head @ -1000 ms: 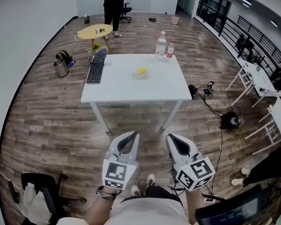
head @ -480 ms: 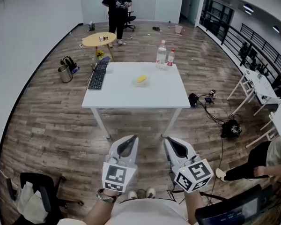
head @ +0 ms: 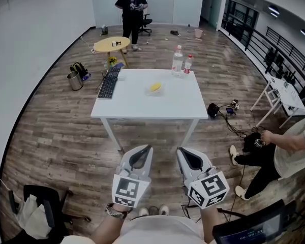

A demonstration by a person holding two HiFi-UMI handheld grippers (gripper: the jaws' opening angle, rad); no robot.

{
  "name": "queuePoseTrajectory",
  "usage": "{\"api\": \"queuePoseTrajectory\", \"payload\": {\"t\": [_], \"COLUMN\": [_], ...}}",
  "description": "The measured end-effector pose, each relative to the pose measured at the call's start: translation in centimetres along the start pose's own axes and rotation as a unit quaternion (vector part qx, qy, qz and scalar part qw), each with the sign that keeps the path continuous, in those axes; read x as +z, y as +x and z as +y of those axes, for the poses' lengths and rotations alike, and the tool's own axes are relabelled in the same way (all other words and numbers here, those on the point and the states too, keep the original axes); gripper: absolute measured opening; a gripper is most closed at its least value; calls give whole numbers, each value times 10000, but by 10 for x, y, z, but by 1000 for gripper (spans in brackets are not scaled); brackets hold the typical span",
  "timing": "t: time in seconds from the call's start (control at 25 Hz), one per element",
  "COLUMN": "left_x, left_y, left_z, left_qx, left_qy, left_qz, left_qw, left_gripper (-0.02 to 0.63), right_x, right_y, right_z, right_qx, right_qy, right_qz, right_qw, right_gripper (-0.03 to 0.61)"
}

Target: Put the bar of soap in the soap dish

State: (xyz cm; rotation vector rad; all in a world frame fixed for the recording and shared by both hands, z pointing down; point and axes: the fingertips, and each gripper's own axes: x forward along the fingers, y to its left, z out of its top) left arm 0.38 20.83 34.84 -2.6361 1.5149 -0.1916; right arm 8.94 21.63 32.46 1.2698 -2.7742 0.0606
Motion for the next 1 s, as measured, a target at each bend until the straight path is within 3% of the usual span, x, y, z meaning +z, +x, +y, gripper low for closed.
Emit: {"api": "queuePoseTrajectory", "payload": {"t": [1.0], "left_x": [-5], "left_y": [-1], "left_z": [-1], "left_qx": [-154], "left_qy": [48], "left_qz": [47], "left_qw": [9999], "left_gripper": [8], "right_x": [-6], "right_y": [6], "right_z": [7], "right_qx": [11], "right_qy": [30], "right_qz": [42], "right_qw": [10000], "right_gripper": [1]}}
